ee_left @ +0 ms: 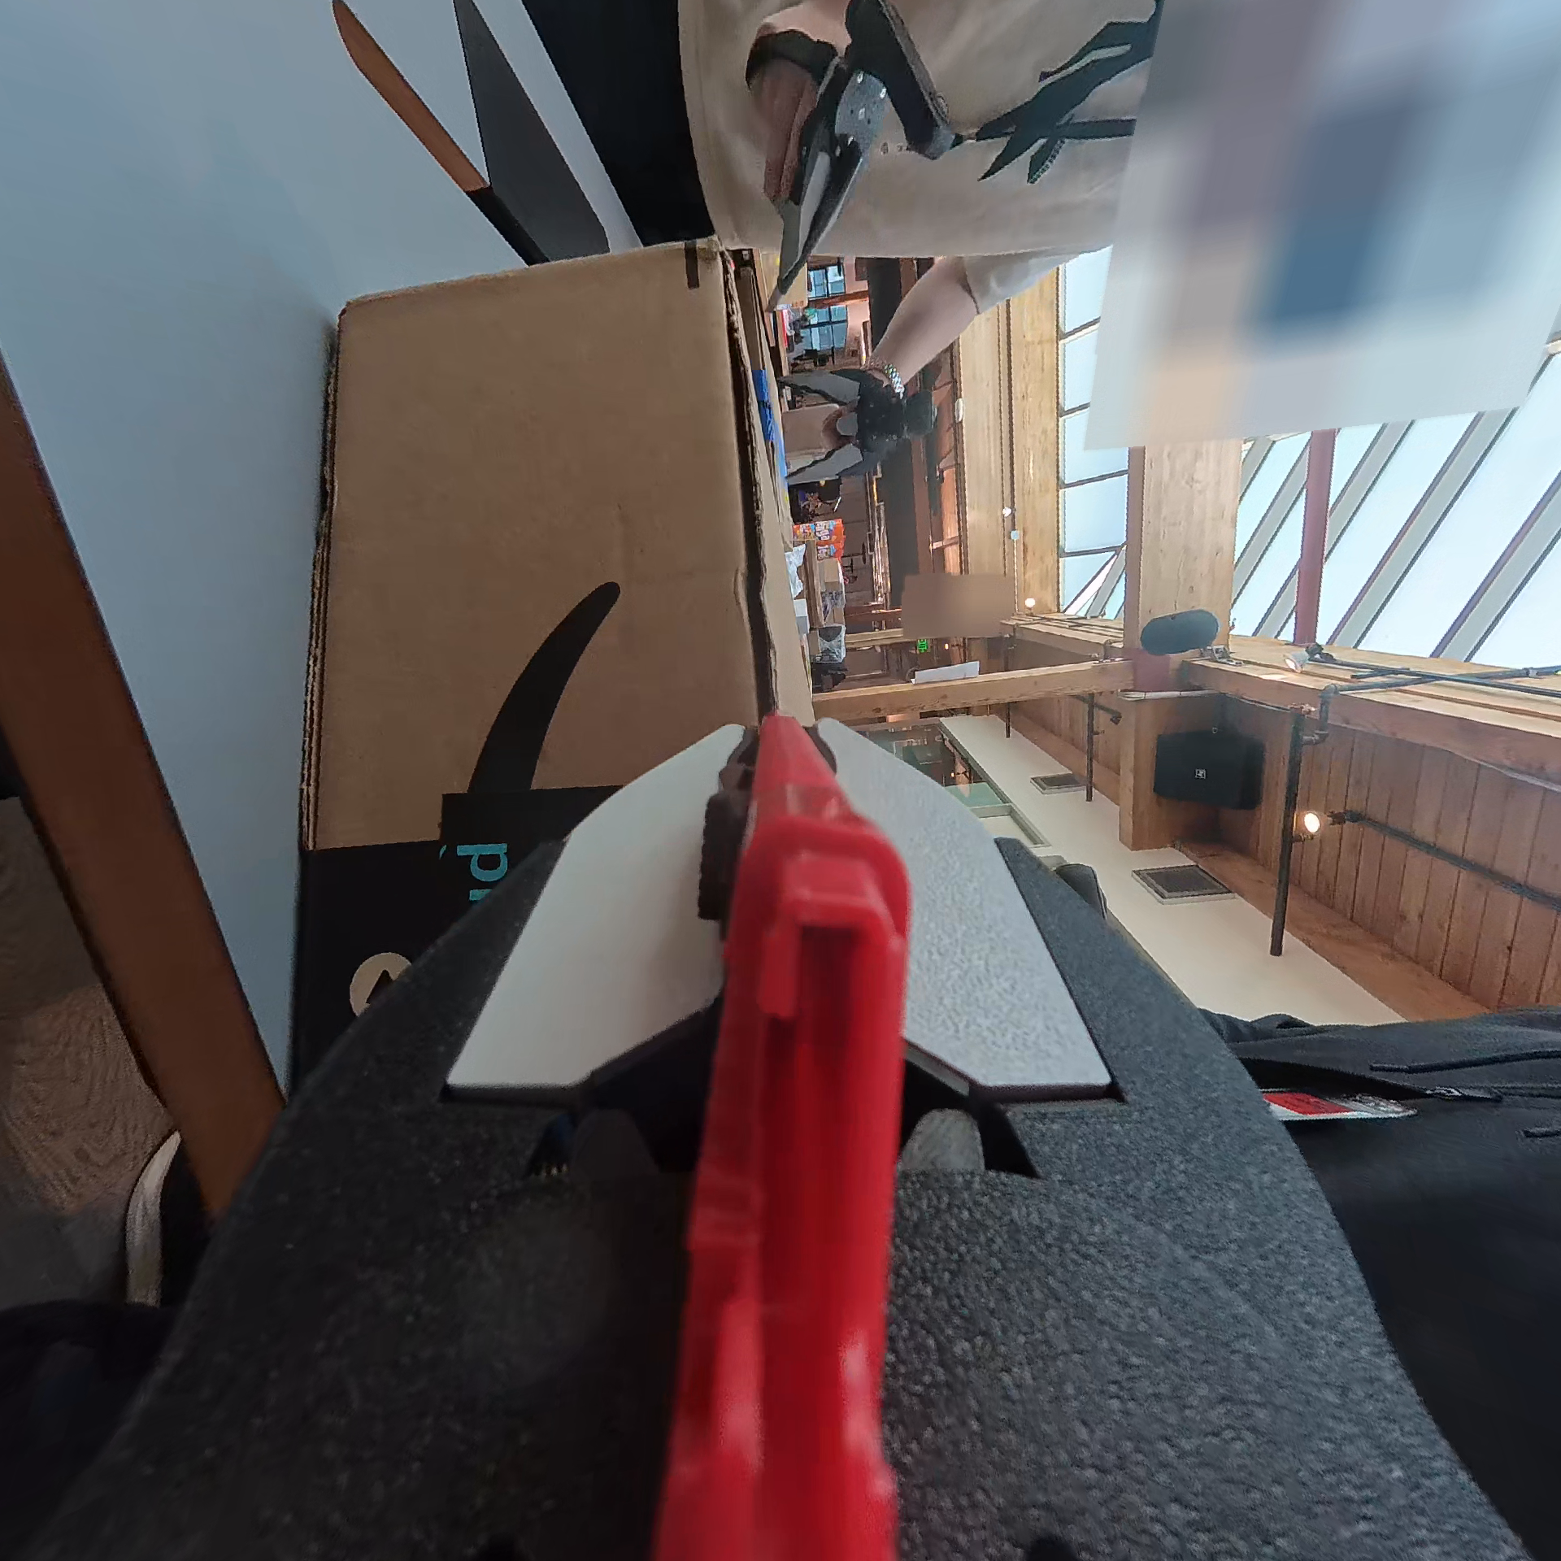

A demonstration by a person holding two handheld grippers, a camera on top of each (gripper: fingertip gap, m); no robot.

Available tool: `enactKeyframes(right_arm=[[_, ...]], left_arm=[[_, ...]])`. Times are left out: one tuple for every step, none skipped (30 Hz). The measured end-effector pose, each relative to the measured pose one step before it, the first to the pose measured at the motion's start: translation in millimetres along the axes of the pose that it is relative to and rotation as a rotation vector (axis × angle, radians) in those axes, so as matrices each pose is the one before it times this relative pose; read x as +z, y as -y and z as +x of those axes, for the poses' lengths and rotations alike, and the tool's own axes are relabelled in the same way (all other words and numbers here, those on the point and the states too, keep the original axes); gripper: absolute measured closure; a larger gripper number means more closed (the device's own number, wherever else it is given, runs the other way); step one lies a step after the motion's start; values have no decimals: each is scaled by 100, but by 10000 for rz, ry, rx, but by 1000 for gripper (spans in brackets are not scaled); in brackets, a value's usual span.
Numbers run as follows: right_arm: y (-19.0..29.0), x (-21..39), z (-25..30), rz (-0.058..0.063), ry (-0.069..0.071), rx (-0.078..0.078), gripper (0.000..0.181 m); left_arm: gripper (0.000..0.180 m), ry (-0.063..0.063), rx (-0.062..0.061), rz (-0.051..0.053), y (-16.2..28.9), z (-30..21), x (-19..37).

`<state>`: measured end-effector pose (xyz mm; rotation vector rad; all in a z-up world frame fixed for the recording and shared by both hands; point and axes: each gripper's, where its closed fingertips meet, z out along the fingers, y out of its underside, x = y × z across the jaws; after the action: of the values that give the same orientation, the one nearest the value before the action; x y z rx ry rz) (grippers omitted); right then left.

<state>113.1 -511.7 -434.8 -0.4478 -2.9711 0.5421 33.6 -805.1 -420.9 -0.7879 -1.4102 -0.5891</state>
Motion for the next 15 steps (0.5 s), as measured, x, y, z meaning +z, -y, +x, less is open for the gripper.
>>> enactKeyframes(right_arm=[[-18,32,-61,-104,4,-19,54],[-20,25,-62,-118,-2,-26,54],[-18,37,-60,-112,5,-12,54],[-4,26,-55,-90,15,2,54],[6,36,-54,-62,18,9,54],[9,33,-44,-40,12,4,54],[14,18,-39,-22,4,-5,54],[4,18,-49,-10,-2,-12,54],[18,3,-45,-4,-3,-16,54],[11,1,-46,-2,-1,-13,54],[1,6,-33,-12,-1,-5,54],[-11,-1,-22,-23,-6,2,54],[-59,-1,3,-49,-1,63,53],[-57,5,-4,-36,6,82,53],[-26,-9,-7,-4,-11,24,53]], left_arm=[[167,7,-21,61,-101,17,-130],[168,13,-22,64,-106,10,-149],[168,19,-21,67,-114,13,-147],[168,25,-31,77,-91,11,-135],[168,33,-27,83,-94,19,-132],[168,47,-16,88,-88,31,-123],[168,58,3,78,-89,22,-126],[168,55,20,71,-98,12,-134],[168,42,1,68,-92,1,-151],[168,34,-11,92,-76,-10,-148],[168,20,-56,100,-77,-9,-121],[168,18,-38,99,-80,-1,-131],[168,18,-29,104,-66,-9,-123],[168,16,-21,102,-71,-2,-134],[168,16,-33,102,-71,-3,-121]])
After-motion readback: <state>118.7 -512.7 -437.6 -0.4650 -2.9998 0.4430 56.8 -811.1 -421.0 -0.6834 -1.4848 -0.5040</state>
